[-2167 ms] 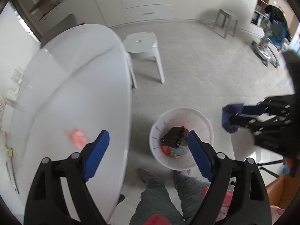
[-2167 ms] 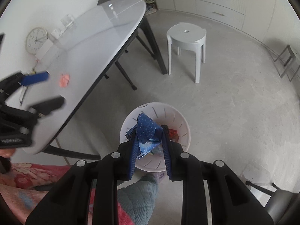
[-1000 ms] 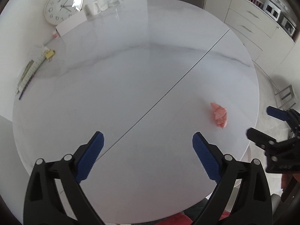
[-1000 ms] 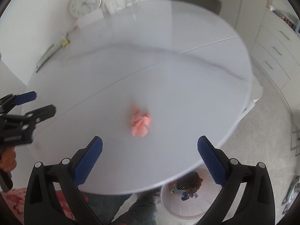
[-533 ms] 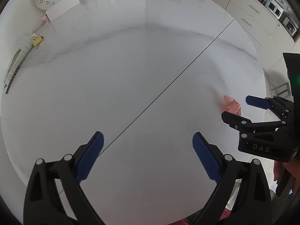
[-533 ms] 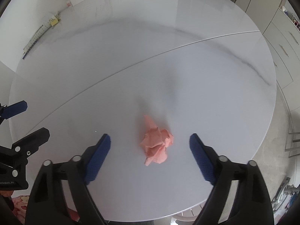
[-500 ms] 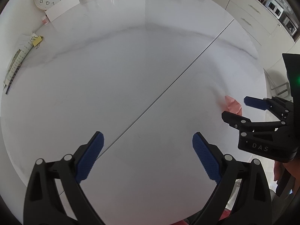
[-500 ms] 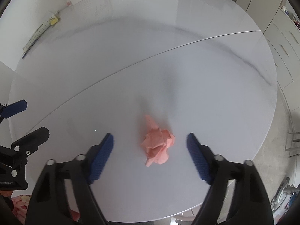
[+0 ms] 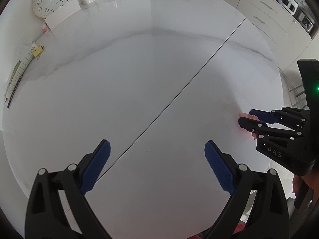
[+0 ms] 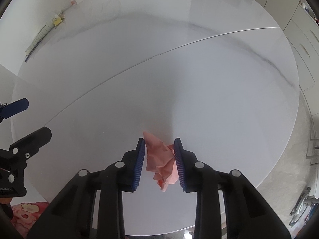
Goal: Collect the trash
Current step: 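Carry the pink tissue over the bin and open the right gripper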
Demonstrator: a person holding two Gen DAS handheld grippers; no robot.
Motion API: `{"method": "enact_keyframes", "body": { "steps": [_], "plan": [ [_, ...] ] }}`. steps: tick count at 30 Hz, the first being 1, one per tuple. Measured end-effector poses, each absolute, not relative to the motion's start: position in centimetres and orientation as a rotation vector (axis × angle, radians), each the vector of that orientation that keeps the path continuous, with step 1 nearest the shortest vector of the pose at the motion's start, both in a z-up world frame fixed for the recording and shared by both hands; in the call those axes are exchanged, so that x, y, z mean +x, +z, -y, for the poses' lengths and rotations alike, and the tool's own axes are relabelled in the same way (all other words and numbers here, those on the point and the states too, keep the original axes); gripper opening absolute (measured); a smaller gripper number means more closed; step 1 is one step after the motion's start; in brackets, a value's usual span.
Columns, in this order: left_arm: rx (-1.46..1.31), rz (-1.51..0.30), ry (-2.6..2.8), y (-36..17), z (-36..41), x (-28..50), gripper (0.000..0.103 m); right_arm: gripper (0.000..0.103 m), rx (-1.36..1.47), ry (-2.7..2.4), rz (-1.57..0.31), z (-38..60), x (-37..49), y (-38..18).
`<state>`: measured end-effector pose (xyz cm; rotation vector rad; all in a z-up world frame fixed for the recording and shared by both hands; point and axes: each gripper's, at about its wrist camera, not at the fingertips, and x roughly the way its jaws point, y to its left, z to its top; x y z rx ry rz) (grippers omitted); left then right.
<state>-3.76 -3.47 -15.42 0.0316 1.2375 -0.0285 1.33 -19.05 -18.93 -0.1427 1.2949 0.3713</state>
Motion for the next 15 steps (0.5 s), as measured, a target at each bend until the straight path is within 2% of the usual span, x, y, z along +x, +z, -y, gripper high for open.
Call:
{"method": "enact_keyframes", "body": {
  "steps": [7, 15],
  "plan": [
    [0.060, -1.170, -0.113, -12.5, 7.1, -4.3, 0.091, 0.030, -0.013, 0.396, -1.201, 24.5, -1.2, -14.7],
    [0.153, -1.103, -0.341, -9.8, 16.9, -6.2, 0.091, 0.030, 0.096, 0.209, -1.142, 35.5, -8.1, -10.9]
  ]
}}
